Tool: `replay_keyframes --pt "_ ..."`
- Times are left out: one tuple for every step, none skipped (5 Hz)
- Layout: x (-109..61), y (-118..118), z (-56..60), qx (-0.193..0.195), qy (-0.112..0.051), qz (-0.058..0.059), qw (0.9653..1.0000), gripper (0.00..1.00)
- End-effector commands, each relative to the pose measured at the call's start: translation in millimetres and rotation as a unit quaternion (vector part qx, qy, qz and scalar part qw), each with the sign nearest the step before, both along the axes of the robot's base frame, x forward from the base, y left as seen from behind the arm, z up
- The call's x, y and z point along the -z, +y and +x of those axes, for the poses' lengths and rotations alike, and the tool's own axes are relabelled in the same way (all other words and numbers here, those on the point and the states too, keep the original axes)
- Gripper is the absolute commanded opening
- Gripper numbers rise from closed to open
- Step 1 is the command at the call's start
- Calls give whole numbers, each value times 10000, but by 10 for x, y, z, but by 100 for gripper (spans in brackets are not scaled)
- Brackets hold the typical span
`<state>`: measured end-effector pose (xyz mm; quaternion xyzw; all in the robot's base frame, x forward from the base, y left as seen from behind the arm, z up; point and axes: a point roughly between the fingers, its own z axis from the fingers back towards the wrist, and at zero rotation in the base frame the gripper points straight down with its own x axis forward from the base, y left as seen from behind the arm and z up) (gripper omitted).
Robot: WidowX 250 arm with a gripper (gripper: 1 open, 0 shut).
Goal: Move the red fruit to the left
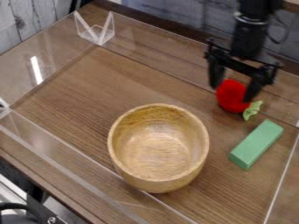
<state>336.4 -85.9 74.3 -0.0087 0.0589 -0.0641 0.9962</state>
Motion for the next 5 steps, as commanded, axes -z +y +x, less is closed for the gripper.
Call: replay_keyframes --pt "-214 -75 157 7 -328 -28 9995 100" --pt "-79 0 237 106 -255 -1 9996 100" --pt "20 89 313 133 -274 44 9995 100" --pt "72 66 434 116 -274 71 9995 100" --pt "107 13 444 126 -269 80 9995 100"
